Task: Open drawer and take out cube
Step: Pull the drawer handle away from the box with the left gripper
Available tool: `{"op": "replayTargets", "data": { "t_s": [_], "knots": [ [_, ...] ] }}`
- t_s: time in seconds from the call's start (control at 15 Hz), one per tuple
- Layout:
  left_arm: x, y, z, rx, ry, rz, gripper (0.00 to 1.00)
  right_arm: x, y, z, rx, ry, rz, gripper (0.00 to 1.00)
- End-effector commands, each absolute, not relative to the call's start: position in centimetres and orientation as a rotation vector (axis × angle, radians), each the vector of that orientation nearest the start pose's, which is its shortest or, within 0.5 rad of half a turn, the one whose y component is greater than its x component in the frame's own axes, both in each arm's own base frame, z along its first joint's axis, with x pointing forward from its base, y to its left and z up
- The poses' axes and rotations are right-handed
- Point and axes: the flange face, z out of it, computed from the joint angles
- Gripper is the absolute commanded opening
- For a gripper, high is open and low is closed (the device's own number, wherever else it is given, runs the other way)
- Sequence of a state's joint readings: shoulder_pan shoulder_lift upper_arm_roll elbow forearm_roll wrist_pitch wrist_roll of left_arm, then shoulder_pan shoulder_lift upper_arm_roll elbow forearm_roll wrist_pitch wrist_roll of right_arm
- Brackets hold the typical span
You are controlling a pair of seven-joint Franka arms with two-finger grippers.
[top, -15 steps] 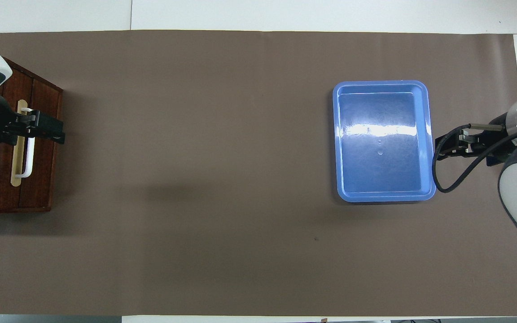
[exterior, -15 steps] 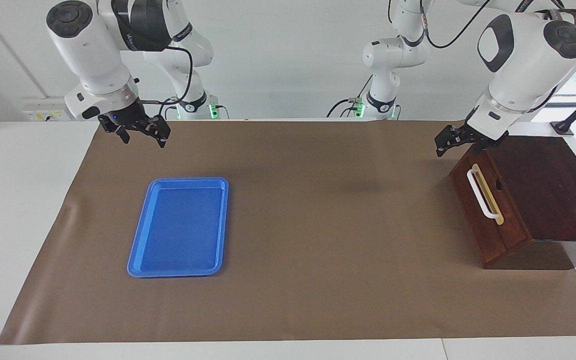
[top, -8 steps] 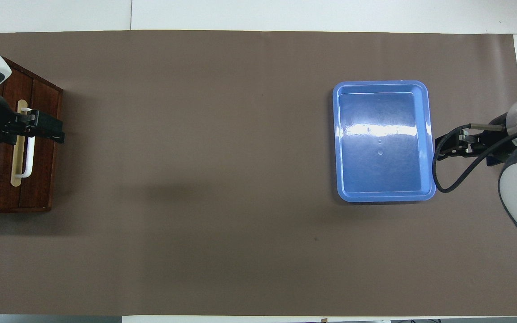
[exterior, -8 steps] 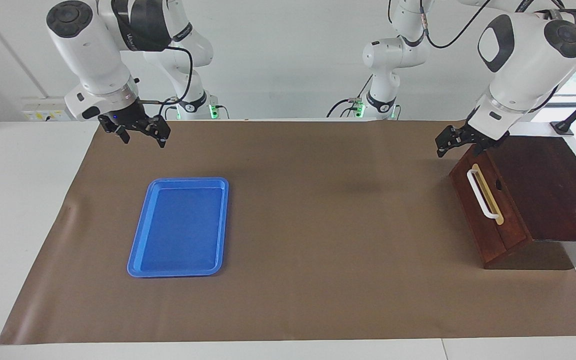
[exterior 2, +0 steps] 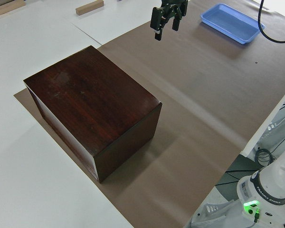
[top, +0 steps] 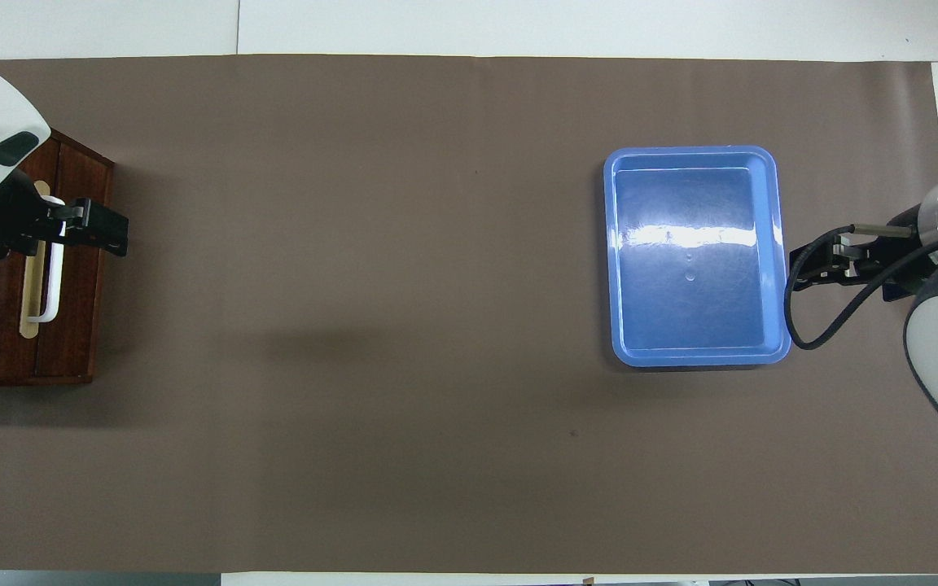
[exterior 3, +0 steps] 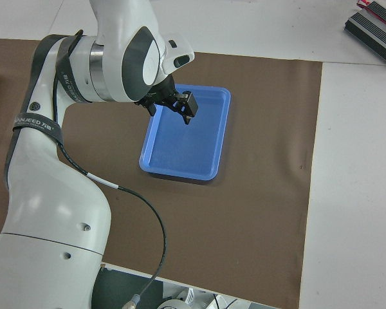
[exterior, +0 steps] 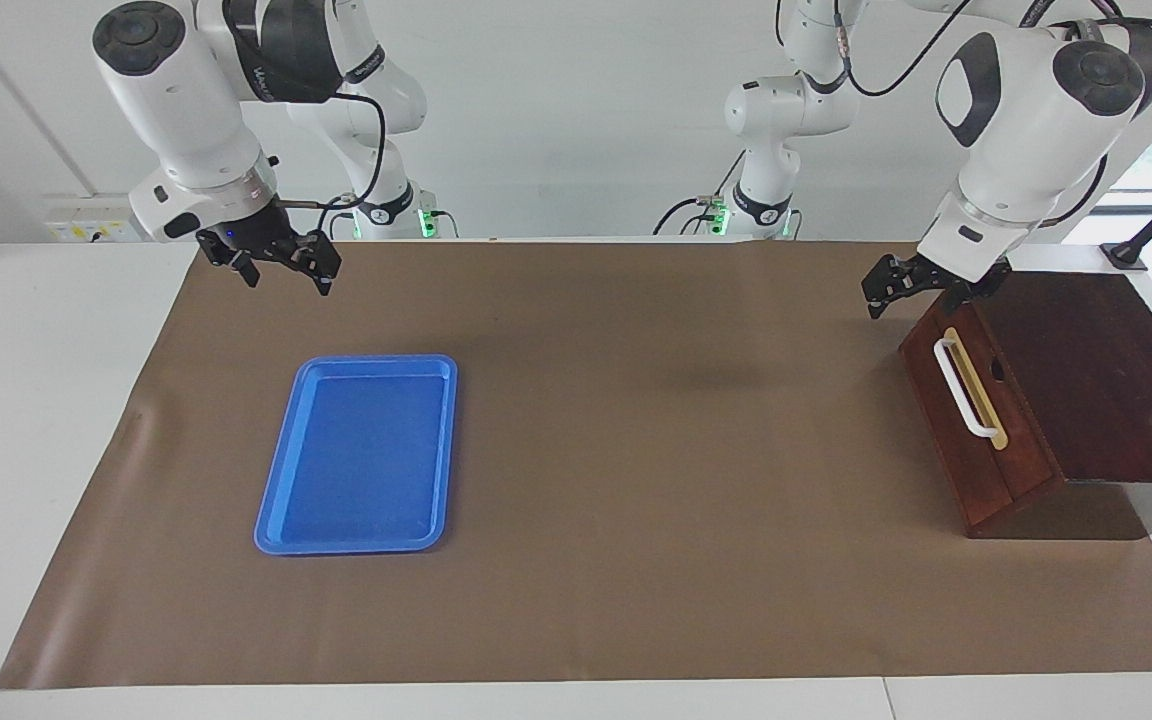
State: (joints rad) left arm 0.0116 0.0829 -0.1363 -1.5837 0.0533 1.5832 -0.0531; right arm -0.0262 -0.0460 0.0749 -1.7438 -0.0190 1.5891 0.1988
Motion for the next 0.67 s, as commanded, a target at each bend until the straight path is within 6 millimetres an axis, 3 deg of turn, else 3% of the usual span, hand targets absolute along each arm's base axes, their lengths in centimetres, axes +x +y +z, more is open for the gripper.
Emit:
{"op": "replayTargets", "data": {
  "t_s": [0.0, 0.4, 0.6],
  "knots": [
    [56.88, -6.2, 57.37, -3.071, 0.093, 0.089, 1.0, 52.86, 2.17, 57.37, -3.161, 0.225, 0.169, 1.0],
    [57.05, -7.13, 57.46, -3.075, 0.096, 0.057, 1.0, 52.89, 2.17, 57.29, -3.161, 0.225, 0.171, 1.0],
    [56.73, -6.89, 56.95, -3.076, -0.032, 0.082, 1.0, 52.89, 2.17, 57.29, -3.161, 0.225, 0.171, 1.0]
  ]
}}
